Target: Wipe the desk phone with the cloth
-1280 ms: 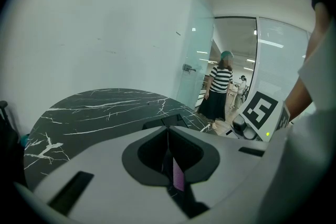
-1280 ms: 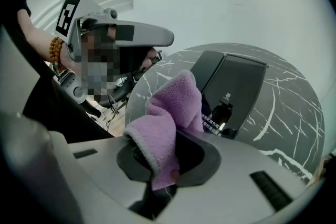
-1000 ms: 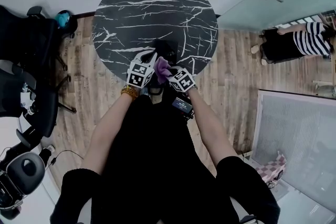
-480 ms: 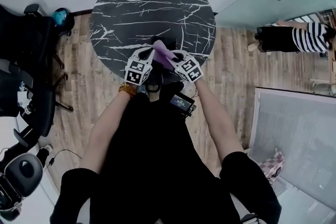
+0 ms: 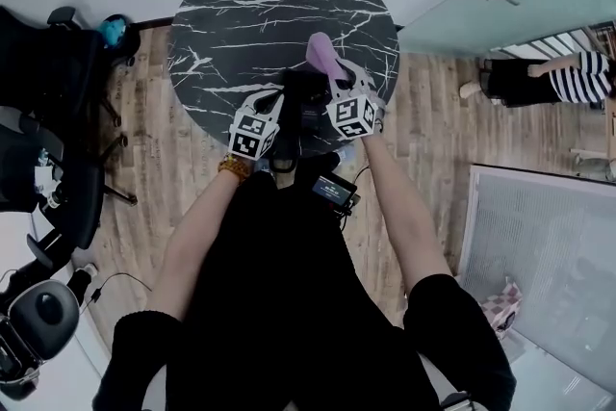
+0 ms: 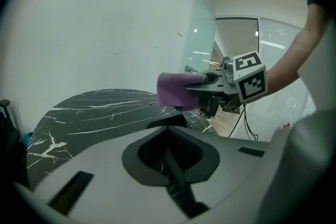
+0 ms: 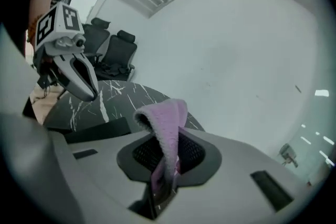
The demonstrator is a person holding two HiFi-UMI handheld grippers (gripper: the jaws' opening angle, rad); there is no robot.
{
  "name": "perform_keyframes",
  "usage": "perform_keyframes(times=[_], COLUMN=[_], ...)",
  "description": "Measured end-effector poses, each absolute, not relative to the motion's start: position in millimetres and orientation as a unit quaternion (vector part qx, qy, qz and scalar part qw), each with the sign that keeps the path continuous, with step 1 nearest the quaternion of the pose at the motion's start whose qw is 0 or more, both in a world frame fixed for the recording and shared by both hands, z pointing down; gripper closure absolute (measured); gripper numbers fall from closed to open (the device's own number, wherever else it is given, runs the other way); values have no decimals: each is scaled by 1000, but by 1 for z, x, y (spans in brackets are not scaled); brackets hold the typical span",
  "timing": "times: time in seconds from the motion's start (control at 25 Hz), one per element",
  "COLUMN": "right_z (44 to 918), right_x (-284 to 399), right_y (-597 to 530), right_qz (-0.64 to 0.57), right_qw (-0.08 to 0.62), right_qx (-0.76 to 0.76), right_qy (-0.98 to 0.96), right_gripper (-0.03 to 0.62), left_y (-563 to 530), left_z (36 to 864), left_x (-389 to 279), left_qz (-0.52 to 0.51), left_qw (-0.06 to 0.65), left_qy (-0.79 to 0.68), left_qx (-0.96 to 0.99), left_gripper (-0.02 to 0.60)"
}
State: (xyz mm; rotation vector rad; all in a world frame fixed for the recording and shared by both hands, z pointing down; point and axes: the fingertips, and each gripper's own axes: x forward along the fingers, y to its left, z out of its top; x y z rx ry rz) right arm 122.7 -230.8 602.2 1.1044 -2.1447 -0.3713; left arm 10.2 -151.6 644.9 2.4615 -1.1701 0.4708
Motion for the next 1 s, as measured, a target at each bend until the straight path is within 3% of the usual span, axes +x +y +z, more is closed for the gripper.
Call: perform_keyframes(times=[0.2,0.36,1.0], right_z=[647,697,715], right_x=[113,111,107], right_y=[-214,-192,-177], right_qz=[-143,-58,89], right_qw=[423,474,460], right_qx=[367,313,305], right_qy=[-816,-821,-829], right_gripper=[537,537,536], left_y=[-151,-152,-150], left_z=[649,650,656], left_x=[9,10,12], left_qz=[170,172,176], left_qw=[193,194,197], left_qy=[-414,-413,-405], left_qx=[873,873,875], left_gripper=[563,563,563])
